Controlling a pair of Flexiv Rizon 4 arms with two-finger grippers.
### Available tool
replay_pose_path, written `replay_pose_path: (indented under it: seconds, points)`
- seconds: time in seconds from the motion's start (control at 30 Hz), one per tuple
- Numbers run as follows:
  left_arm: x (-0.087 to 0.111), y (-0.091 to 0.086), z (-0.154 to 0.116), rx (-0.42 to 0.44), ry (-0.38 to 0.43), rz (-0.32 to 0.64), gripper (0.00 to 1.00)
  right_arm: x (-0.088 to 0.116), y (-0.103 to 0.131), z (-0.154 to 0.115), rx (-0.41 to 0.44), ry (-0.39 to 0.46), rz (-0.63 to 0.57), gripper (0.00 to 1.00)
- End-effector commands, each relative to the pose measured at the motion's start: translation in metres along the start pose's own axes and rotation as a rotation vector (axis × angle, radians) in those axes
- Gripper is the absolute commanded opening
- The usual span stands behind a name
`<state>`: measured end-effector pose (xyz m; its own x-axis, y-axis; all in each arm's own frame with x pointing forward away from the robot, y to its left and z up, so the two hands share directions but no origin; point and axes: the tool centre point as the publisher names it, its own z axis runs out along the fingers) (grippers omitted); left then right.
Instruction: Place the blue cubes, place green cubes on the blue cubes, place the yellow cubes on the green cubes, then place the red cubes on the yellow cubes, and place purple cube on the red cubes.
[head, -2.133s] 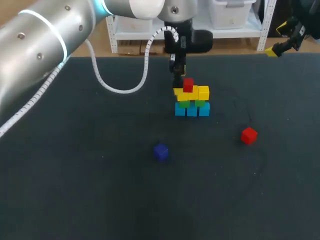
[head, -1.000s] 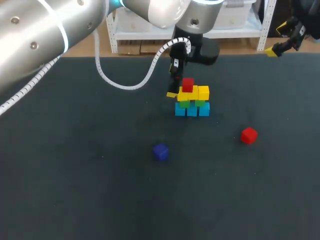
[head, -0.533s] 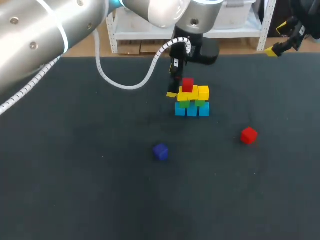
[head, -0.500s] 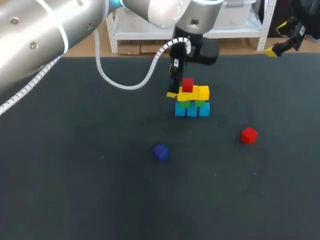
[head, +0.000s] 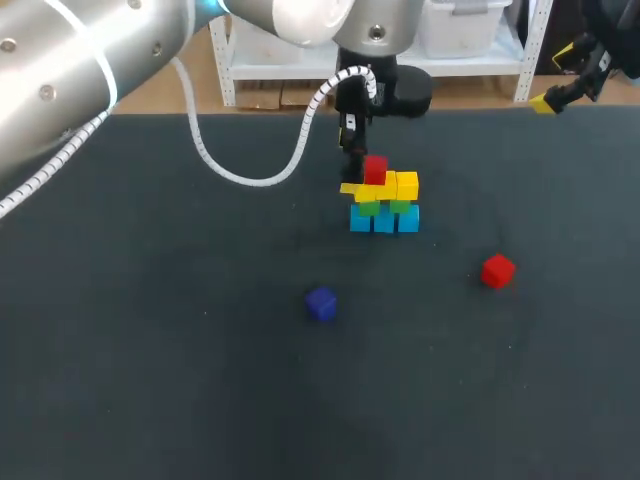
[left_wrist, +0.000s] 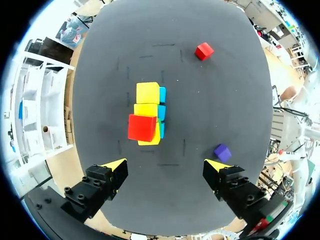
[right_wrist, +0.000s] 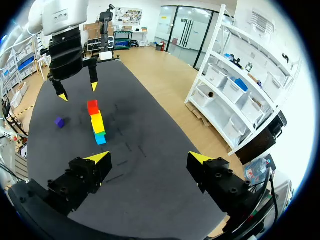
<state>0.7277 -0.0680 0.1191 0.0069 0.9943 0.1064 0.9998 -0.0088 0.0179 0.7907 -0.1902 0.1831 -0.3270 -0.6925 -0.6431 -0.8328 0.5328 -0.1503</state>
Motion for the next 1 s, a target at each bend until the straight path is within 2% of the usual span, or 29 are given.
replay_pose_path:
  seconds: [0.03, 0.43, 0.7, 1.0]
  points:
    - [-0.004, 0.008, 0.004, -0.004, -0.028, 0.015, 1.00, 0.001, -0.001, 0.000, -0.003, -0.004, -0.001, 1.00]
    - [-0.021, 0.044, 0.006, 0.029, -0.076, 0.021, 1.00, 0.001, -0.001, 0.000, -0.003, -0.004, -0.001, 1.00]
    - [-0.027, 0.046, 0.005, 0.101, -0.114, 0.026, 1.00, 0.001, -0.001, 0.000, -0.003, -0.004, -0.001, 1.00]
    - [-0.034, 0.037, 0.008, 0.153, -0.125, 0.058, 1.00, 0.001, -0.001, 0.000, -0.003, -0.004, -0.001, 1.00]
